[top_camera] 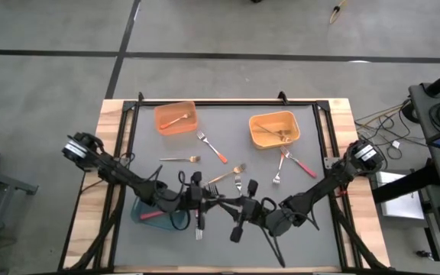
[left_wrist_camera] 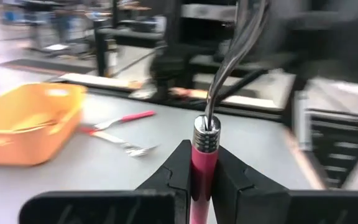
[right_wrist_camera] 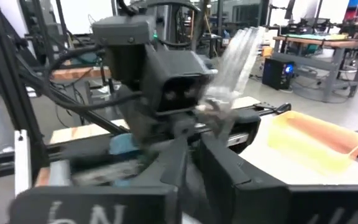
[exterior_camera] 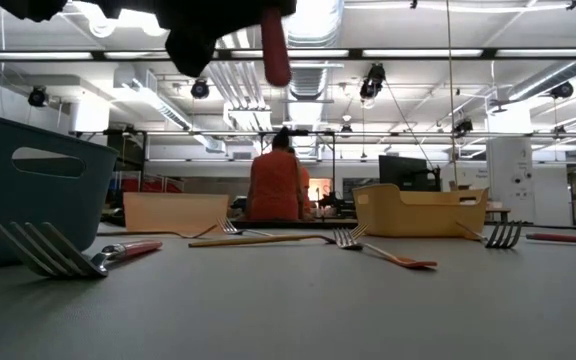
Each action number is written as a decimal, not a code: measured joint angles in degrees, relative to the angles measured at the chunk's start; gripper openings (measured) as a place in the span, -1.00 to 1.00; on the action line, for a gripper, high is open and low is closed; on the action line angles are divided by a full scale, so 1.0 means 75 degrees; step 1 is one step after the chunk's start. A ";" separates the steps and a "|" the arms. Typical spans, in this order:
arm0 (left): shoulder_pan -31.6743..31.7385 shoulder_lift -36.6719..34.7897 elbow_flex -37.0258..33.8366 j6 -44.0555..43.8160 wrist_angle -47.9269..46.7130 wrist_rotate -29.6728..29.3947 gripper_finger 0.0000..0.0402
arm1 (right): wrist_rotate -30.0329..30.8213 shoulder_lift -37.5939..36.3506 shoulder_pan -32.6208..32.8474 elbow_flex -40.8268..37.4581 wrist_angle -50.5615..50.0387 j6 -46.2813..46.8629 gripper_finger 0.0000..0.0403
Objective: Sort silverware by color (type)
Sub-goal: Put the pink fork into the blue bin
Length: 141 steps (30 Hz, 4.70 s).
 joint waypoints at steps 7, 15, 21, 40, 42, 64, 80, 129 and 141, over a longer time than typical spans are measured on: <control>-0.0044 -0.0354 -0.0003 -0.0189 -0.1005 -0.1208 -0.92 | 0.0003 -0.0191 -0.0007 0.0002 -0.0176 0.0249 -0.42; -0.0224 -0.0407 0.0763 0.0335 -0.2779 -0.2278 -0.92 | -0.0009 -0.0583 -0.0023 0.0704 -0.2759 0.1399 -0.10; -0.0400 -0.0401 0.1918 0.0822 -0.5896 -0.2198 -0.92 | -0.1416 -0.0634 -0.0023 0.1895 -0.5723 0.1450 -0.03; -0.1061 -0.0401 0.2623 0.1216 -0.6500 -0.1728 -0.92 | -0.3015 -0.0411 -0.0052 0.2707 -0.5873 -0.0046 -0.03; -0.1064 -0.0398 0.2620 0.1210 -0.6397 -0.1729 -0.92 | -0.3022 -0.0411 -0.0071 0.2707 -0.5590 -0.0166 -0.03; -0.1075 -0.0393 0.2600 0.1047 -0.5844 -0.1376 -0.92 | -0.3413 -0.0532 -0.0231 0.2739 -0.5531 -0.0258 -0.24; -0.1078 -0.0393 0.2600 0.1069 -0.5780 -0.1370 -0.93 | -0.3045 -0.0571 -0.0359 0.2742 -0.5498 -0.0228 0.07; -0.1003 0.0099 0.2946 0.2378 -0.4156 0.3009 -0.24 | -0.8622 -0.0571 -0.0484 0.2681 -0.5417 -0.3778 -0.96; -0.0979 0.0362 0.2943 0.2399 -0.3842 0.3418 -0.31 | -0.8688 -0.0539 -0.0484 0.2671 -0.5404 -0.3715 -0.96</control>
